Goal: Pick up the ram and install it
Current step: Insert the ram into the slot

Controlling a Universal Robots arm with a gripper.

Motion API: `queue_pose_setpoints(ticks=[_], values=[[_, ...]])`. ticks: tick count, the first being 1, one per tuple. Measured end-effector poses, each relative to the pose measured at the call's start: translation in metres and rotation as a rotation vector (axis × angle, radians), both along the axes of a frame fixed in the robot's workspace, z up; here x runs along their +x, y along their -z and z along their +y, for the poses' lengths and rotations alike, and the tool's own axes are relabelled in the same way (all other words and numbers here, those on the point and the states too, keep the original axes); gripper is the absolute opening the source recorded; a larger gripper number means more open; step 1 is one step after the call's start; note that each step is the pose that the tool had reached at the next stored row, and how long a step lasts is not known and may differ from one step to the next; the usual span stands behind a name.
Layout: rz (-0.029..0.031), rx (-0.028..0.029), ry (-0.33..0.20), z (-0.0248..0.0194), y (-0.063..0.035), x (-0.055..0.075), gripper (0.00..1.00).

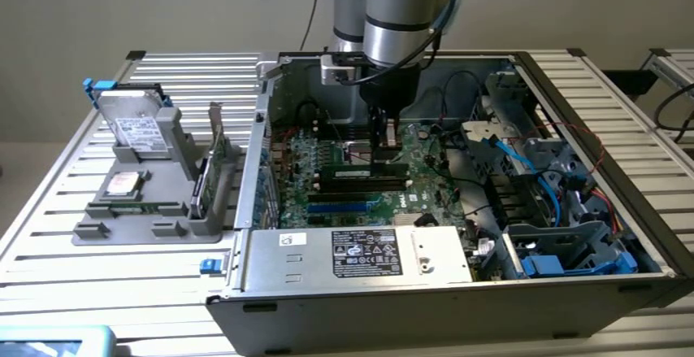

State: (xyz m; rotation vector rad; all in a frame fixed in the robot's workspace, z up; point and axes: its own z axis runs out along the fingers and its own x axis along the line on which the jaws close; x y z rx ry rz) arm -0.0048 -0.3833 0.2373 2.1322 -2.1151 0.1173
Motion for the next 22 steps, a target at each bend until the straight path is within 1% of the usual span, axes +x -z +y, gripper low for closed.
queue_pose_setpoints(ticks=[3, 5, 6, 7, 8, 9, 14, 19, 22], values=[[0.0, -0.0002, 0.0, 0.0, 0.0011, -0.0001, 0.13], [0.0001, 0.0008, 0.0, 0.0, 0.0017, -0.0002, 0.13], [0.0001, 0.0019, 0.0, 0.0, 0.002, -0.0003, 0.13], [0.0001, 0.0042, 0.0, 0.0001, 0.0023, -0.0003, 0.13], [0.0, 0.0077, 0.0, 0.0001, 0.0028, -0.0003, 0.13], [-0.0001, 0.0089, 0.0, 0.0001, 0.0031, -0.0003, 0.13], [0.0, 0.0092, 0.0, -0.0001, 0.0034, -0.0004, 0.13], [0.0, 0.009, 0.0, -0.0017, 0.0039, -0.0005, 0.13], [0.0, 0.009, 0.0, -0.0019, 0.0045, -0.0005, 0.13]])
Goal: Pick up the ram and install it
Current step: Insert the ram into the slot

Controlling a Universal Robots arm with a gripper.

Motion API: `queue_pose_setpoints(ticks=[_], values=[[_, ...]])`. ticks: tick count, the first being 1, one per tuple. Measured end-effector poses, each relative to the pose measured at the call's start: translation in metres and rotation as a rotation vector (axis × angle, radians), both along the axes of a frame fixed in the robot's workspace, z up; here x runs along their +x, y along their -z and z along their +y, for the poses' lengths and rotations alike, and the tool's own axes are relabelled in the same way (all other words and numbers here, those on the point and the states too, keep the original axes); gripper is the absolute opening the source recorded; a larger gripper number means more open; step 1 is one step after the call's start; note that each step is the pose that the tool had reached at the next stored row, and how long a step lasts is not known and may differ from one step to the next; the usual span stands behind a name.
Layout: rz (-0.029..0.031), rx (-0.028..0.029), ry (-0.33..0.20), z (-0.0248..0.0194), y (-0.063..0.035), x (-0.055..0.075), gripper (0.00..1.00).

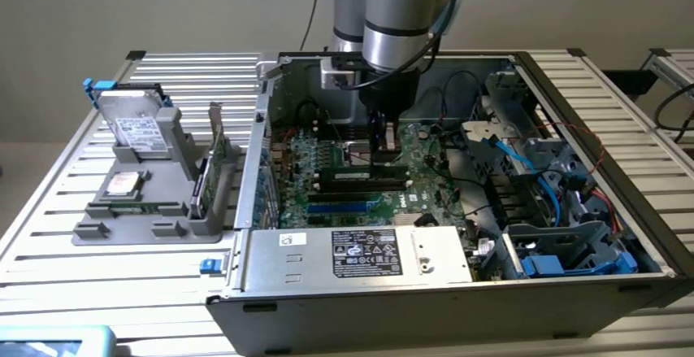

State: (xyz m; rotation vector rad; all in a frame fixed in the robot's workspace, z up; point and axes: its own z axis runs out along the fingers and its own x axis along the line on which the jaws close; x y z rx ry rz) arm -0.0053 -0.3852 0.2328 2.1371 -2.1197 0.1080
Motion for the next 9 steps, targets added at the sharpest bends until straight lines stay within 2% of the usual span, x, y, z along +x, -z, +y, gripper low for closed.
queue_pose_setpoints(ticks=[9], values=[[0.0001, -0.0003, 0.0, 0.0, 0.003, -0.0005, 0.13]])
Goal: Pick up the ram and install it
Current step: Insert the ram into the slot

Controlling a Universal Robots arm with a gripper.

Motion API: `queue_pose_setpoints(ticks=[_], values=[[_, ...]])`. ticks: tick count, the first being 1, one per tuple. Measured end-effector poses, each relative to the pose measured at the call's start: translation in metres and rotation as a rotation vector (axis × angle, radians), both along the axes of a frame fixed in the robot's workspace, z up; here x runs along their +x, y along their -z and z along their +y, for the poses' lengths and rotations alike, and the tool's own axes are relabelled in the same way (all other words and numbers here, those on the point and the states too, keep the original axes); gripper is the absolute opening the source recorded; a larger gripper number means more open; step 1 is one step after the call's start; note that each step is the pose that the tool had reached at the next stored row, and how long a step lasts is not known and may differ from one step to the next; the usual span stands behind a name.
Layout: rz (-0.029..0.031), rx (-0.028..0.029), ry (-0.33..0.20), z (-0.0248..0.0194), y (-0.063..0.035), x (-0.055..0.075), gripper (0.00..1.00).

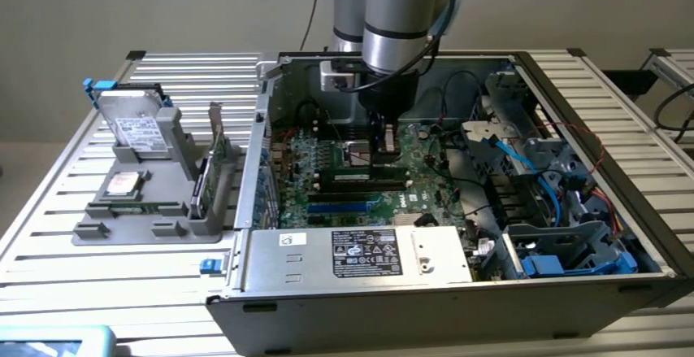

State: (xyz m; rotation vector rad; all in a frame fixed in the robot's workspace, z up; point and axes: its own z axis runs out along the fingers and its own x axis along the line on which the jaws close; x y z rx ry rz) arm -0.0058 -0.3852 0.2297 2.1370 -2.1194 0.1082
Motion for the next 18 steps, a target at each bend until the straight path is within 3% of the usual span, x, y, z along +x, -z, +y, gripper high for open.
queue_pose_setpoints(ticks=[18], values=[[-0.002, 0.0004, 0.0, -0.0009, 0.0019, -0.0003, 0.13]])
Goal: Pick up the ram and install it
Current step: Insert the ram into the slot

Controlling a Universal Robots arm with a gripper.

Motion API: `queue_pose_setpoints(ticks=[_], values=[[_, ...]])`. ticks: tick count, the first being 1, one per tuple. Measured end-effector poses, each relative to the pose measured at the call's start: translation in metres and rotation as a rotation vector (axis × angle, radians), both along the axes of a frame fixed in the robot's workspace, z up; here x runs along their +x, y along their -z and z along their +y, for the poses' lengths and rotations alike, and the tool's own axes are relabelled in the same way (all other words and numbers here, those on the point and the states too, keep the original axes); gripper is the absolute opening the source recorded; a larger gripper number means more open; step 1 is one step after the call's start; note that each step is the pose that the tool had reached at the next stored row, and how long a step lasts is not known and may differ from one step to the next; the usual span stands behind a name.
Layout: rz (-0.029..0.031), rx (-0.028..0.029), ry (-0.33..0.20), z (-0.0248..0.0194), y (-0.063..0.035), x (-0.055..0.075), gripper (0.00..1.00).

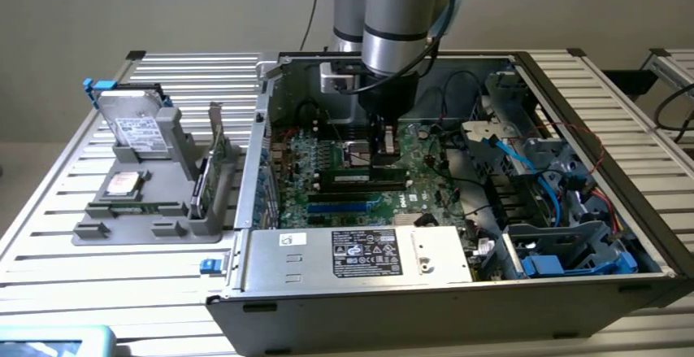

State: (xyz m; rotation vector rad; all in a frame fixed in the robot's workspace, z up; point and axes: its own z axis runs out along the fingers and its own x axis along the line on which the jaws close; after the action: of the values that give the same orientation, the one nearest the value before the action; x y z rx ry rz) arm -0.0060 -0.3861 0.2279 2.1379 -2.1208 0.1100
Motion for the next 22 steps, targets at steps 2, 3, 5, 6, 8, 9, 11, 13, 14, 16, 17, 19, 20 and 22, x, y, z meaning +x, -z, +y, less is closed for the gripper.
queue_pose_setpoints(ticks=[2, 3, 5, 6, 8, 9, 11, 13, 14, 16, 17, 19, 20, 22], values=[[-0.0006, 0.0, 0.0, 0.0, 0.0005, 0.0, 0.13], [-0.0007, -0.0002, 0.0, 0.0, 0.0006, -0.0002, 0.13], [-0.0009, -0.0001, 0.0, 0.0, 0.001, -0.0006, 0.13], [-0.001, -0.0002, 0.0, 0.0, 0.001, -0.0007, 0.13], [-0.0013, -0.0001, 0.0, 0.0, 0.0012, -0.0007, 0.13], [-0.0018, 0.0, 0.0, 0.0, 0.0014, -0.0007, 0.13], [-0.0029, -0.0001, 0.0, 0.0, 0.0015, -0.0007, 0.13], [-0.0036, -0.0001, 0.0, 0.0, 0.0016, -0.0008, 0.13], [-0.0039, -0.0001, 0.0, 0.0, 0.0017, -0.0008, 0.13], [-0.0045, 0.0001, 0.0, 0.0, 0.0021, -0.0008, 0.13], [-0.0045, -0.0001, 0.0, 0.0, 0.0021, -0.0008, 0.13], [-0.0047, 0.0, 0.0, 0.0001, 0.0024, -0.001, 0.13], [-0.0047, -0.0001, 0.0, 0.0002, 0.0025, -0.0011, 0.13], [-0.0051, 0.0, 0.0, 0.0003, 0.0029, -0.0011, 0.13]])
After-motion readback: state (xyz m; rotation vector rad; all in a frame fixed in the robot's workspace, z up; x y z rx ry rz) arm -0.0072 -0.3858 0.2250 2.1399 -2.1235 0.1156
